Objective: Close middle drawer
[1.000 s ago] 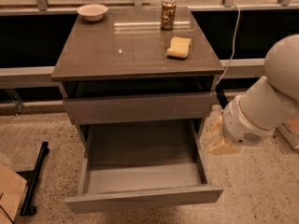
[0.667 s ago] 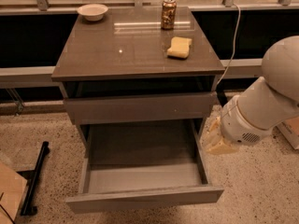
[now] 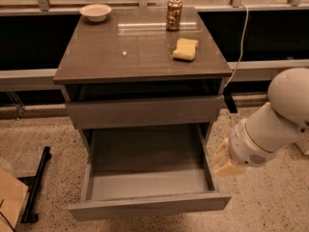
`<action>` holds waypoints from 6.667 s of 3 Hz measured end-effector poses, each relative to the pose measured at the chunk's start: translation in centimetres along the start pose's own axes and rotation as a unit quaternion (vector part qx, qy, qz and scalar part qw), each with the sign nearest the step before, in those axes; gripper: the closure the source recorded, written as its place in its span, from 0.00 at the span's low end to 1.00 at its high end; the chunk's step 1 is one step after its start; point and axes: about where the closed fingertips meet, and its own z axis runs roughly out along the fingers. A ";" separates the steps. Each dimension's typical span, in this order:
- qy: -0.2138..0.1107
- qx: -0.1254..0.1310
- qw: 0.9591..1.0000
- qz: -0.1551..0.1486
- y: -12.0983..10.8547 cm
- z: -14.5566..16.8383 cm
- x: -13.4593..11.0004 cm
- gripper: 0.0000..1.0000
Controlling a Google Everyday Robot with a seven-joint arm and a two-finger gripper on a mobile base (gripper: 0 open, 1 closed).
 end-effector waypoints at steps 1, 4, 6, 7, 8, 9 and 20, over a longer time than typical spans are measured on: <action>-0.017 -0.027 0.999 0.014 1.1 5.1 3.4 1.00; -0.062 -0.080 0.994 0.048 2.6 16.7 11.1 1.00; -0.052 -0.086 0.994 0.049 2.2 19.2 10.8 1.00; -0.052 -0.077 0.995 0.040 1.0 22.4 10.3 1.00; -0.055 -0.065 0.996 0.033 -0.8 25.4 10.2 1.00; -0.066 -0.073 0.995 0.032 -4.0 30.1 11.0 1.00; -0.131 0.059 0.990 0.017 -23.1 37.3 10.6 0.01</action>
Offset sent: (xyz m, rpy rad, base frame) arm -0.0347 -0.0429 -0.1933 0.1329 0.1271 -0.0215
